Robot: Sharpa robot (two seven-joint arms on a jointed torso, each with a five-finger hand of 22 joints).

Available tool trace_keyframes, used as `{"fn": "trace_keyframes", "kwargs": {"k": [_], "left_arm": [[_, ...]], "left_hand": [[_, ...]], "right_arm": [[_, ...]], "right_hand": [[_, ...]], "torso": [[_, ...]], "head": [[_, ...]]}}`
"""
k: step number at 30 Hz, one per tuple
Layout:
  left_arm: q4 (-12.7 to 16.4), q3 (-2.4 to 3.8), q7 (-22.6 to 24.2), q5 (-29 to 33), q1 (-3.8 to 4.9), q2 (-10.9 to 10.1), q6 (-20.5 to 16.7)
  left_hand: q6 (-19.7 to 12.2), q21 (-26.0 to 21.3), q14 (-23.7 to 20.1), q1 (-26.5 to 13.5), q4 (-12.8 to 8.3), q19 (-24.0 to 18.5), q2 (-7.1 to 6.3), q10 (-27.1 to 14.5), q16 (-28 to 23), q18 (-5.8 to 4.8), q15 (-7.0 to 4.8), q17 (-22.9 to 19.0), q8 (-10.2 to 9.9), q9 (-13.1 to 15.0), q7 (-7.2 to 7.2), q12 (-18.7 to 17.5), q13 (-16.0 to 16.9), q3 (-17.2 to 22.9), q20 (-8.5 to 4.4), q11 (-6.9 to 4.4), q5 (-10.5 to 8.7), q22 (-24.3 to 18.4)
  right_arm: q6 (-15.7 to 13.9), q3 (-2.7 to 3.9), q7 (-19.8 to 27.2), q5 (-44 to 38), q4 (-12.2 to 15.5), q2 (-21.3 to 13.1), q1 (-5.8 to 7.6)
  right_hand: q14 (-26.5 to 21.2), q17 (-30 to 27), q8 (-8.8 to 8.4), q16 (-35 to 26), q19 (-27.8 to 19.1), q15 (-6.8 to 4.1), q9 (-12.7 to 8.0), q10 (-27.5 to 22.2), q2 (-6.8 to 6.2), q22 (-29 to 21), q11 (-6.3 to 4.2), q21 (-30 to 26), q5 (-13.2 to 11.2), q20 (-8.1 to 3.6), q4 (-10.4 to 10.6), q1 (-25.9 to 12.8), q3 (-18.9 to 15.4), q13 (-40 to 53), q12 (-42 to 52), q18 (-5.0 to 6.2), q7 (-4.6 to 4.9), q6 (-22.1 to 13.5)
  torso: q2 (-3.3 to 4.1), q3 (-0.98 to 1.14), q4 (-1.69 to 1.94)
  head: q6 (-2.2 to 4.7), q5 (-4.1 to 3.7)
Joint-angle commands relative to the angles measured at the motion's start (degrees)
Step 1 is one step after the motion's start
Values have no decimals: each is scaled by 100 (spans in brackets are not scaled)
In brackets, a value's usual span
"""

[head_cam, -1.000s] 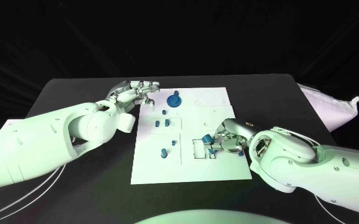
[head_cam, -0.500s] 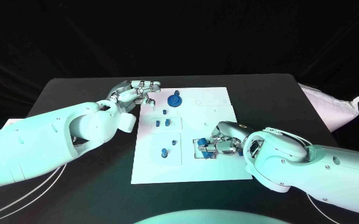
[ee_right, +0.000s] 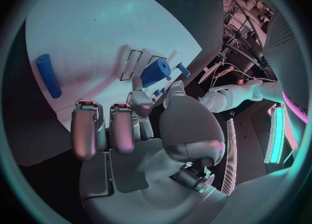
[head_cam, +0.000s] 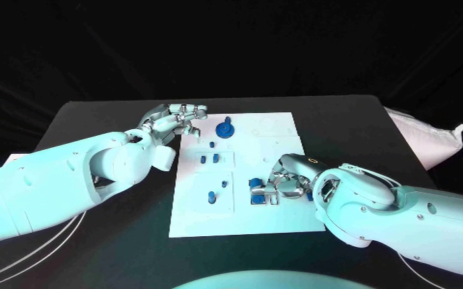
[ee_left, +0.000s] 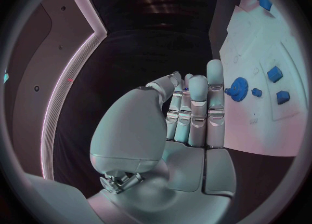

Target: Assemble the parts on the task board

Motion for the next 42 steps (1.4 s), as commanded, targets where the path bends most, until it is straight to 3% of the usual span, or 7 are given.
{"fn": "trace_keyframes", "kwargs": {"k": [1, 7, 12, 16, 27, 35, 42], "left_arm": [[6, 4, 18, -16, 1, 12, 118], [2, 4, 15, -16, 1, 14, 128], [-2, 4, 11, -16, 0, 12, 128], [-1, 4, 9, -16, 0, 12, 132], [0, 4, 6, -16, -1, 4, 131], [0, 3, 7, -16, -1, -7, 123], [2, 3, 9, -16, -2, -7, 120]], "left_hand": [[-51, -20, -44, 71, -35, 14, 6, -48, -9, 111, -11, -7, 24, -9, 5, 29, 1, 14, -12, -12, 30, -8], [-52, -21, -46, 74, -39, 15, 8, -50, -10, 111, -12, -12, 24, -9, 6, 31, 0, 16, -12, -11, 32, -8], [-53, -21, -46, 71, -39, 15, 5, -52, -10, 111, -11, -12, 24, -10, 8, 32, 0, 14, -12, -9, 32, -8], [-53, -21, -46, 71, -39, 15, 5, -52, -10, 111, -11, -12, 24, -10, 8, 32, 0, 14, -12, -9, 32, -8], [-53, -21, -46, 71, -39, 15, 5, -52, -10, 111, -11, -12, 24, -10, 8, 32, 0, 14, -12, -9, 32, -8], [-53, -21, -46, 71, -39, 15, 5, -52, -10, 111, -11, -12, 24, -10, 8, 32, 0, 14, -12, -9, 32, -8], [-55, -23, -49, 72, -42, 16, 5, -54, -12, 110, -10, -21, 24, -10, 9, 36, 0, 14, -12, -8, 32, -9]], "right_arm": [[-4, 1, 70, -170, 13, 7, -6], [198, 1, 195, -169, 2, 17, -6], [300, 1, 242, -211, -11, 37, -9], [337, 1, 211, -308, -72, 90, -17], [126, 0, 256, -376, -77, 78, -34], [-391, 9, 509, -261, 167, -270, -20], [-437, 17, 621, -44, 350, -640, 63]], "right_hand": [[353, 20, -20, -23, -29, 9, 22, -16, 35, 176, 9, -29, 93, -5, -23, 214, 121, 28, -39, -70, -12, -33], [360, 44, -28, -16, -25, -6, 72, 1, 246, 183, -9, -31, 361, -17, -529, 1438, 440, 81, -62, -71, -21, -40], [366, 80, -27, 2, -9, -7, 93, 18, 256, 209, -11, -19, 343, -19, -709, 1763, 464, 118, -54, -77, -22, -29], [375, 128, -20, 29, 7, -22, 110, 44, 362, 235, -30, -6, 258, -28, -843, 2014, 544, 158, -32, -82, -43, -5], [375, 132, -29, 29, 10, -19, 121, 58, 412, 241, -26, -5, 271, -34, -845, 2018, 524, 172, -46, -84, -35, -1], [366, 94, -77, 2, -10, -7, 120, 23, 401, 215, -10, -22, 572, -25, -725, 1873, 413, 107, -177, -77, -16, -46], [361, 75, -138, -13, -26, 8, 104, -22, 396, 193, 12, -37, 642, -14, -713, 1893, 391, 42, -287, -72, 13, -121]], "torso": [[0, -1, 0], [4, 0, 8], [5, 0, 5], [4, -1, 3], [1, 0, -2], [-6, -3, -15], [-1, 7, -15]], "head": [[0, -4], [-10, -3], [-14, 6], [-18, 9], [-35, 19], [-27, -12], [-13, -65]]}}
